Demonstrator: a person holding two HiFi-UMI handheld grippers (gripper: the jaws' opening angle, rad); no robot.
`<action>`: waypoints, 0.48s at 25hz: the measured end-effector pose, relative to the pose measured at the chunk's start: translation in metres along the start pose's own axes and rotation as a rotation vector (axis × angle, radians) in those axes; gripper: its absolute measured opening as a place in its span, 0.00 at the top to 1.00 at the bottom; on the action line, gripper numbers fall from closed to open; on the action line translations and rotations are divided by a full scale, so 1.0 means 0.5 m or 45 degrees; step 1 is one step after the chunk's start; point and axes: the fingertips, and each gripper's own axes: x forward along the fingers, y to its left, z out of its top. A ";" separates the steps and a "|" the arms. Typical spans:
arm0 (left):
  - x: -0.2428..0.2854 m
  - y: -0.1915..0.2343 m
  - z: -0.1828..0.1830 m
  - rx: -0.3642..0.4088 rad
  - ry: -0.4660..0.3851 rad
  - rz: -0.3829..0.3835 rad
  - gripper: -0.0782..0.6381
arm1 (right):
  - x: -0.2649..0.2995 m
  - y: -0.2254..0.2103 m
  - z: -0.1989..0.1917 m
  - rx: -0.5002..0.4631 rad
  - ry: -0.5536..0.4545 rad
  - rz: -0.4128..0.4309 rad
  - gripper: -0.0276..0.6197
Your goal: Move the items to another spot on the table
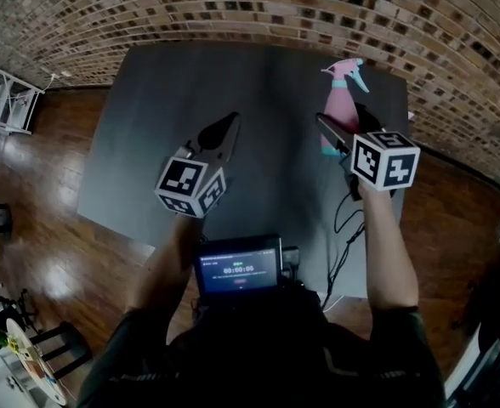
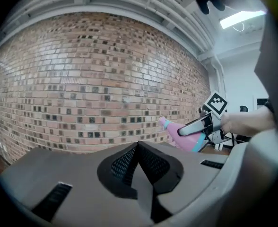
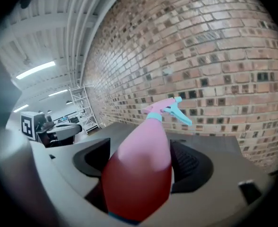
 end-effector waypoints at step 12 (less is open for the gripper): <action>-0.457 0.214 0.209 0.127 -0.315 0.303 0.89 | -0.095 0.403 0.129 -0.246 -0.286 0.171 0.33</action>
